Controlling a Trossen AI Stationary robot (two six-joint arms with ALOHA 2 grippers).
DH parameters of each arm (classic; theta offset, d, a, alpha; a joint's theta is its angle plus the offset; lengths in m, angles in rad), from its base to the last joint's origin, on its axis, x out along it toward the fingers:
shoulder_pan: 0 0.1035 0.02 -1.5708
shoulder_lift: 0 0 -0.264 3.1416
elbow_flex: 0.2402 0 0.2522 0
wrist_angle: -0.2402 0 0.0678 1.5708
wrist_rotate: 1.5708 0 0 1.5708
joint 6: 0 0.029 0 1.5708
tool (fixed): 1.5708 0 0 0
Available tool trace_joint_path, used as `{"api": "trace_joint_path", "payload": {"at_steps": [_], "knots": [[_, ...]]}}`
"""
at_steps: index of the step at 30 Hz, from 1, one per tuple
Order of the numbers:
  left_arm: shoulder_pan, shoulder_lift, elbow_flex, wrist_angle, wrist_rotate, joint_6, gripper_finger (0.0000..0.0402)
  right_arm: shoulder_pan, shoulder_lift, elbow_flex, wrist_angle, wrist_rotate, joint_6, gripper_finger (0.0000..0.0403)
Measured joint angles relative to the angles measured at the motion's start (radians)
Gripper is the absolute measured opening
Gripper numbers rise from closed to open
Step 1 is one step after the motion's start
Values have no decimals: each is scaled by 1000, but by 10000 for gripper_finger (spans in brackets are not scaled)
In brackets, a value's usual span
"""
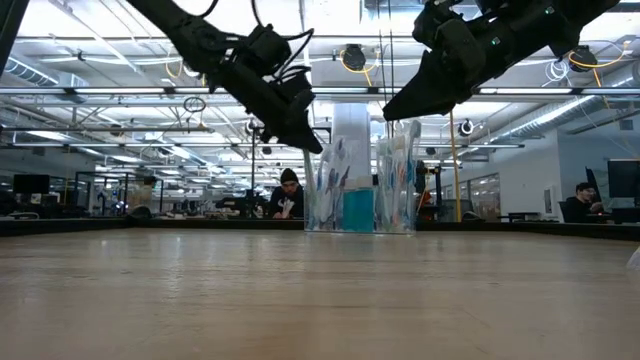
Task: Pick & Place toothbrushing station
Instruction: Put the green toothbrush into the transparent organizer
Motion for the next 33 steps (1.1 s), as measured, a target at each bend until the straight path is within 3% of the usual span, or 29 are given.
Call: {"api": "trace_joint_path", "payload": {"at_steps": [6,18,24,33], "knots": [[-5,3,32,-53,-1,-24,12,-2,0,0,0,0,0,118],[0,111,32,-2,-7,-90,12,-2,0,0,-1,0,8,118],[-3,111,32,-24,-5,-16,100,-2,0,0,-3,0,8,118],[-3,109,32,-103,-86,85,230,-2,0,0,-4,0,8,118]]}}
